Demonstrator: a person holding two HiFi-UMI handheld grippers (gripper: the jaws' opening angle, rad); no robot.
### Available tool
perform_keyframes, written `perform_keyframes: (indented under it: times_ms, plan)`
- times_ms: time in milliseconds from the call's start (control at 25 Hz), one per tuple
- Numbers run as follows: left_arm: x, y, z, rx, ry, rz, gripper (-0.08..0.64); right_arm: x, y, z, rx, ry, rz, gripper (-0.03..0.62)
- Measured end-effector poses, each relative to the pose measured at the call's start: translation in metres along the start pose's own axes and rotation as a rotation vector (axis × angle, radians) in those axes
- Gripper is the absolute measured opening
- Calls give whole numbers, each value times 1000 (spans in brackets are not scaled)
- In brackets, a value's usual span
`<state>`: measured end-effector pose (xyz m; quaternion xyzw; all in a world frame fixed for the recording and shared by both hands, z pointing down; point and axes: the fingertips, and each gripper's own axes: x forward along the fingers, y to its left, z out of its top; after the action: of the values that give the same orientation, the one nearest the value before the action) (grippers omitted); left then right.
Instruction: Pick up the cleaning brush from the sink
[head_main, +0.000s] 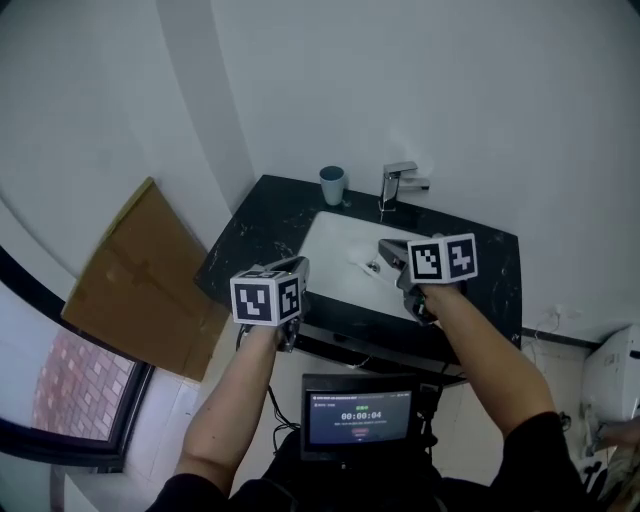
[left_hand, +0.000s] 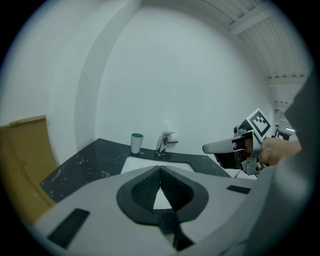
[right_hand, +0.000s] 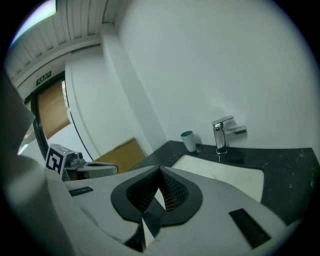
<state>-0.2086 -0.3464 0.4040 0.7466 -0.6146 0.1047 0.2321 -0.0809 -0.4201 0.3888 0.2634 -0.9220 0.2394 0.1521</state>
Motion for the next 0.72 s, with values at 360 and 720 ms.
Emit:
perform_keyframes:
  times_ms: [360,720]
  plan:
    - [93,66,-39,-123,147,-26,44,110,-98,-76,38,353,-131,141]
    - [151,46,-83,-212,287,16,83,120,-190,-180,-107,765,-201,143]
